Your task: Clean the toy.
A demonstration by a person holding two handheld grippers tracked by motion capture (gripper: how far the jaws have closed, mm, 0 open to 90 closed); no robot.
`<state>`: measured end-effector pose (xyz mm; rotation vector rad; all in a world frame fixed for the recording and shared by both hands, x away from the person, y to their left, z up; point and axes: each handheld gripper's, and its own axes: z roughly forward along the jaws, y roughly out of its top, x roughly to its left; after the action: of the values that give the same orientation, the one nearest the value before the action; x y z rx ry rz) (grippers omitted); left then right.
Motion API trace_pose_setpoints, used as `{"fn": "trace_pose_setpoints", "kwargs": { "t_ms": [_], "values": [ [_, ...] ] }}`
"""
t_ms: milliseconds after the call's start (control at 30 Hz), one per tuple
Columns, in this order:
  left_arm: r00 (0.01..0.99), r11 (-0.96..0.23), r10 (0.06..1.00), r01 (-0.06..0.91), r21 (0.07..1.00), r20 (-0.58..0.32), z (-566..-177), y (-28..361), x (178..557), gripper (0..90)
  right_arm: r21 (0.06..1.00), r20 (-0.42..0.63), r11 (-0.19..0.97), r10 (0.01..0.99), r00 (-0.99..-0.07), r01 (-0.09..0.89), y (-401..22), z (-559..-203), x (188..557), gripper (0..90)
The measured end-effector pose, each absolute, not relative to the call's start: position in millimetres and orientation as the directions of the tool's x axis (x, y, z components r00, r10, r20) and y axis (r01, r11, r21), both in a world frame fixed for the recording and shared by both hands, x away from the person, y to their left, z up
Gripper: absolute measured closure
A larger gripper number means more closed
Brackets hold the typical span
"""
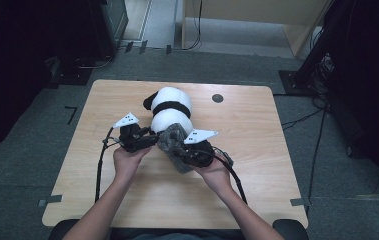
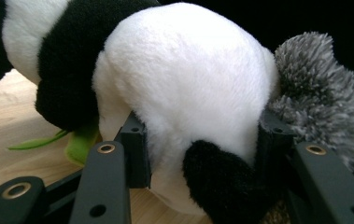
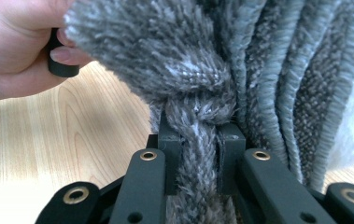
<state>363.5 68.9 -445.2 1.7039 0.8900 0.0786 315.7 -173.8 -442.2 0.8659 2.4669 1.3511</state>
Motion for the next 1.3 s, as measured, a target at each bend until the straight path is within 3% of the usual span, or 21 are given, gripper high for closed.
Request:
{"fn": "trace_pose_setpoints", "kwargs": {
  "t_ms": [267,633,1067,1300],
  "values": [
    [0.716,0.004,0.555,0.507,0.862,-0.424,-440.7,77.7,365.3,50.3,0.77,0.089,0.479,0.574,-0.814,0.422,-169.1,-454.8,317.2,77.8],
    [0.731,0.016,0.522,0.506,0.862,-0.438,-438.9,82.6,366.2,50.4,0.755,0.059,0.485,0.62,-0.783,0.442,-191.9,-456.8,332.2,77.9],
    [0.747,0.01,0.494,0.506,0.862,-0.444,-440.1,87.3,367.1,50.3,0.754,0.091,0.402,0.72,-0.688,0.52,-236.4,-449.7,350.9,77.9],
    [0.742,-0.03,0.526,0.504,0.863,-0.415,-442.2,89.5,365.9,50.2,0.795,0.15,0.277,0.772,-0.618,0.539,-265.2,-435.5,356.1,78.0]
  ]
}}
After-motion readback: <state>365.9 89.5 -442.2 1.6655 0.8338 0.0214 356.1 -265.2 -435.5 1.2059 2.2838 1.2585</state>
